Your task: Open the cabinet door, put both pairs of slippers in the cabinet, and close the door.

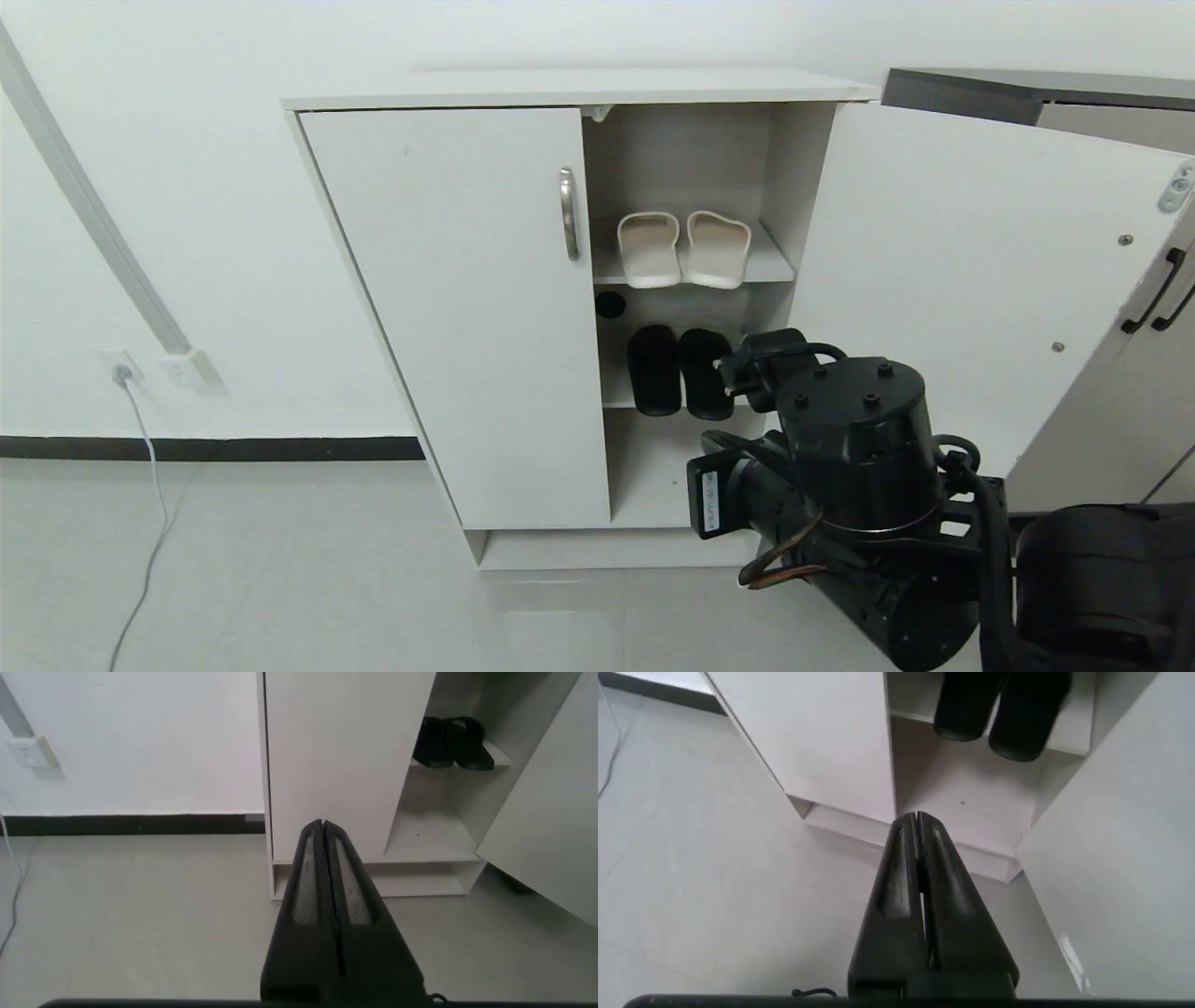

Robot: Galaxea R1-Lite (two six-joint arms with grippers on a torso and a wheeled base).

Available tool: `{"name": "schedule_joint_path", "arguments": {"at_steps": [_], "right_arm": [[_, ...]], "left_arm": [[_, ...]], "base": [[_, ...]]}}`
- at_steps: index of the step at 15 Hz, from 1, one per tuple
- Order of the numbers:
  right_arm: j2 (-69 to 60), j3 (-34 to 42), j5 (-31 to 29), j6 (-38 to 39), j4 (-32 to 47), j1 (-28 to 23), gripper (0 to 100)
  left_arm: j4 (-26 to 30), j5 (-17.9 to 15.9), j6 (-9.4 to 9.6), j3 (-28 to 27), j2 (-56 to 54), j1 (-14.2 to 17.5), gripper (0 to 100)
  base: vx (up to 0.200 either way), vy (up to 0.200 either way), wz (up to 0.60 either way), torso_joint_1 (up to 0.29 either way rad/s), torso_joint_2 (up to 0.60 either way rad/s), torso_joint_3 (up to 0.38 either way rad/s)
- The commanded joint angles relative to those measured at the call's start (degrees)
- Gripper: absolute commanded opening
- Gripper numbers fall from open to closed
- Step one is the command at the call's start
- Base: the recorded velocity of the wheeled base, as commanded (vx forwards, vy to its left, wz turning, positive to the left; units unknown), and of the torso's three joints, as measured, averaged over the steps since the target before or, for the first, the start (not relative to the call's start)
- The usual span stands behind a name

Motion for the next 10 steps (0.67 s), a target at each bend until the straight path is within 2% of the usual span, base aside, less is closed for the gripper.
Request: {"name": "schedule_joint_path", "arguments": {"at_steps": [1,6,10], "right_arm": [[0.25,0.1,-0.05,-0.3,-0.03,-0.01,0],[0.25,0.1,-0.31,-0.65,-0.03,-0.1,0],[0.25,0.1,-0.4,-0.65,-0.03,-0.1,0]], "left_arm": [[0.0,0.02,-0.01,-0.01,0.07,0.04,0],[0.0,0.02,0.07,-0.01,0.07,0.04,0],[0.0,-0.07,0.07,-0.01,0.07,0.04,0]], "base": [[0.0,0.0,0.0,0.0,0.0,0.0],[0.0,0.0,0.0,0.0,0.0,0.0],[0.0,0.0,0.0,0.006,-0.18,-0.287]]}}
